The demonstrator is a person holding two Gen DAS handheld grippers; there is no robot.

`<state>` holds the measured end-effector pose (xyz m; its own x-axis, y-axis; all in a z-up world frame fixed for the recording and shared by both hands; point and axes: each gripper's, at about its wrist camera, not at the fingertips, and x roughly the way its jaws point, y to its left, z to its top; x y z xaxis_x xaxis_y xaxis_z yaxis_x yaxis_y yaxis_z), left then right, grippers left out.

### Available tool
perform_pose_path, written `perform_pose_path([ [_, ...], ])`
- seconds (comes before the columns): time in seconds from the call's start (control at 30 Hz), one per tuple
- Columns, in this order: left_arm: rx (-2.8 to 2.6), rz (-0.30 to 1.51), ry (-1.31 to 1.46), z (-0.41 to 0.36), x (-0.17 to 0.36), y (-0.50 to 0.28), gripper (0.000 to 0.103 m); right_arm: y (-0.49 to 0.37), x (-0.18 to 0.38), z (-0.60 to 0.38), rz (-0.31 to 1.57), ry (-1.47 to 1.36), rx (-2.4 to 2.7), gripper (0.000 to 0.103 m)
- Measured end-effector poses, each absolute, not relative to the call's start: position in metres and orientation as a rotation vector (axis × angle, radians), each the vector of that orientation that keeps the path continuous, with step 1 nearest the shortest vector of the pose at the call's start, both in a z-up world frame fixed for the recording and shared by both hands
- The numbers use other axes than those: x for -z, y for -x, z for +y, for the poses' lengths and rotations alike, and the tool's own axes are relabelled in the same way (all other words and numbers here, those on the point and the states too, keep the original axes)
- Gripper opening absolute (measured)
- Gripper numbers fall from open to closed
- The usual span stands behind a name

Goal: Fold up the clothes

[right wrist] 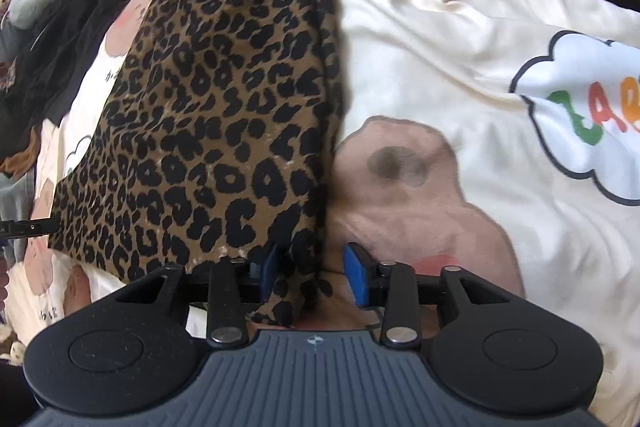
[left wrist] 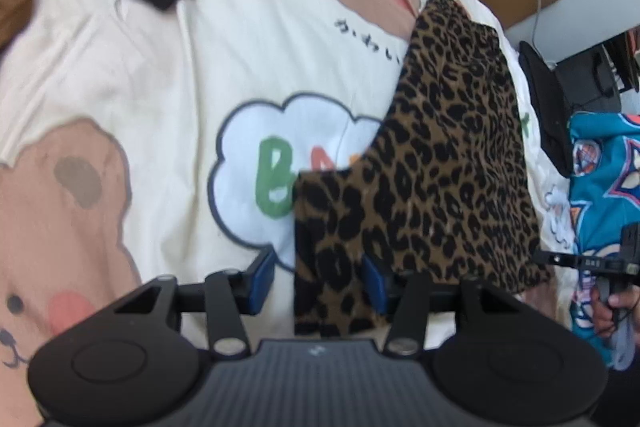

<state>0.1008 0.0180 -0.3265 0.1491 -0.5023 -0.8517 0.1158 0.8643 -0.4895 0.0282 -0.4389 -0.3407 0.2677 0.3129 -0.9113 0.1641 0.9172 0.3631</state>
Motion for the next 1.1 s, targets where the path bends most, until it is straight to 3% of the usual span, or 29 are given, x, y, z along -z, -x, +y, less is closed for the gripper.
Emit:
perform_pose_path([
  [0.13,0.489,1.373,0.408,0.021,0.334,-0.097,0.051,-0.027,0.346,-0.446,1.313,-0.496,-0.103,0.044],
  [0.23,0.523,1.383,0.502,0.027,0.339,-0.098,0.021,-0.027,0.347,-0.451,1.31,-0.539,-0.107,0.042],
  [0.33,0.539,1.359,0.566,0.036,0.337,-0.098,0.015,-0.026,0.346,-0.453,1.301,-0.559,-0.119,0.035],
  [0.43,0.556,1.347,0.62,0.041,0.336,-0.098,0.015,-0.025,0.345,-0.454,1.304,-0.563,-0.116,0.037],
  [0.57,0.524,1.381,0.558,0.038,0.342,-0.099,0.033,-0.024,0.347,-0.456,1.31,-0.574,-0.112,0.037],
  [0.7,0.519,1.385,0.603,0.041,0.352,-0.099,0.04,-0.022,0.349,-0.458,1.311,-0.589,-0.113,0.037],
  [0.77,0.531,1.379,0.685,0.047,0.36,-0.101,0.049,-0.022,0.35,-0.458,1.311,-0.591,-0.113,0.037],
  [0.9,0.521,1.367,0.813,0.053,0.374,-0.115,0.048,-0.022,0.35,-0.457,1.31,-0.587,-0.115,0.037],
  [1.1,0.604,1.398,0.771,0.046,0.37,-0.111,0.046,-0.02,0.351,-0.459,1.307,-0.6,-0.116,0.038],
])
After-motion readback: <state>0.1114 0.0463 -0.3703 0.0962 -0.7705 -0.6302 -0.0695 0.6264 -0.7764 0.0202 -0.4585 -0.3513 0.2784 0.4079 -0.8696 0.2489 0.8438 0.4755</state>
